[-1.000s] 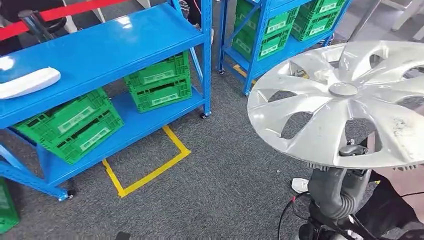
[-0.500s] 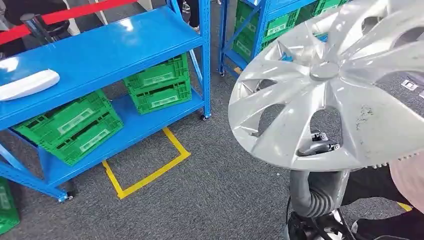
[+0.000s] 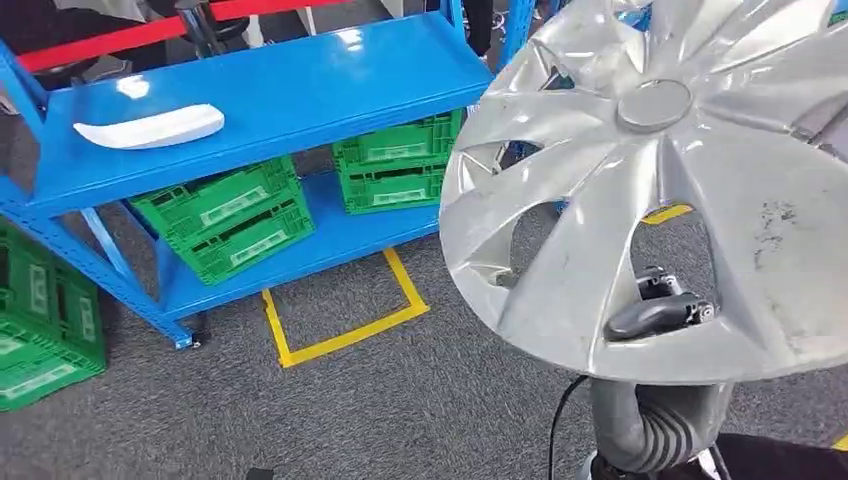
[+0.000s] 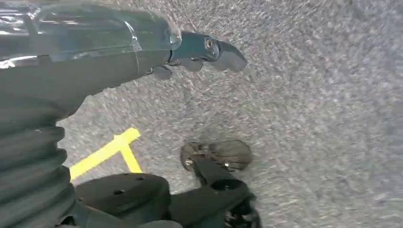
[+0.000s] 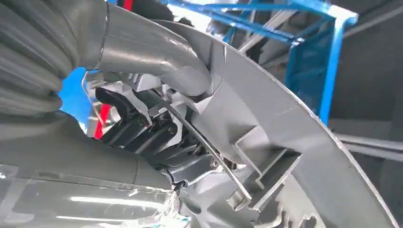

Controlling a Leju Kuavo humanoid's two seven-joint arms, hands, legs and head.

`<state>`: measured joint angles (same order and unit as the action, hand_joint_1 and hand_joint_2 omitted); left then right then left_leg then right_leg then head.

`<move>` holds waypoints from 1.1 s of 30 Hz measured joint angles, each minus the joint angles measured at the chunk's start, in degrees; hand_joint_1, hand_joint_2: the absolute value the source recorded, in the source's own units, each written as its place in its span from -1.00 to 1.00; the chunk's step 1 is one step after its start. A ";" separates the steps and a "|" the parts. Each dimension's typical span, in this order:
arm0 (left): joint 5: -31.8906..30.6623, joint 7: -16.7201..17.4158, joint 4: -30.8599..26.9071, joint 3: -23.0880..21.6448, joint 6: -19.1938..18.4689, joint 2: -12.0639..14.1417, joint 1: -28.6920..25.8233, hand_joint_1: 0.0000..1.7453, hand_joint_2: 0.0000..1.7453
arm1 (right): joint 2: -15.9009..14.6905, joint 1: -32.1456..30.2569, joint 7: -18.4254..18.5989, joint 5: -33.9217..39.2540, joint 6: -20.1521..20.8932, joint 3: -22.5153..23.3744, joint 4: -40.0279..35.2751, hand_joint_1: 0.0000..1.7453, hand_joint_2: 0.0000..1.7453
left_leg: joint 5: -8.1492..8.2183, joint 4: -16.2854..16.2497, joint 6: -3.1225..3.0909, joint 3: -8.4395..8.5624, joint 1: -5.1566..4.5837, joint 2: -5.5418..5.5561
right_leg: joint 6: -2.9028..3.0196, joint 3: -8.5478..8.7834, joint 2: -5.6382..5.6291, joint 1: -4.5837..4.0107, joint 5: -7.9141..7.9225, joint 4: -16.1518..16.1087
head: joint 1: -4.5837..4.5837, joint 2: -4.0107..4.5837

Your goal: Take the parts from the cabinet and place them on the table.

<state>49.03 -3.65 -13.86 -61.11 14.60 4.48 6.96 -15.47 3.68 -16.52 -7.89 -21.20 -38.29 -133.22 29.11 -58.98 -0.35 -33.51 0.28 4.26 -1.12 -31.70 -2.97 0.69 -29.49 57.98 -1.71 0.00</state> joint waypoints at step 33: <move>1.27 -2.18 0.52 1.33 -0.02 -4.57 -0.71 -1.00 1.00 | -3.48 2.81 3.26 0.70 1.90 -2.71 -2.08 1.00 1.00 | -1.03 0.33 0.43 -1.02 -0.12 1.13 | 0.64 0.01 0.80 -0.17 -0.28 0.11 | 0.22 0.00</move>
<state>50.29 -5.84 -13.33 -59.78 14.58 -0.09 6.25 -18.95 6.50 -13.27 -7.19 -19.30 -41.00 -135.29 28.08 -58.65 0.08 -34.53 0.16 5.40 -0.48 -31.69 -2.18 0.52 -29.77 58.09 -1.49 0.00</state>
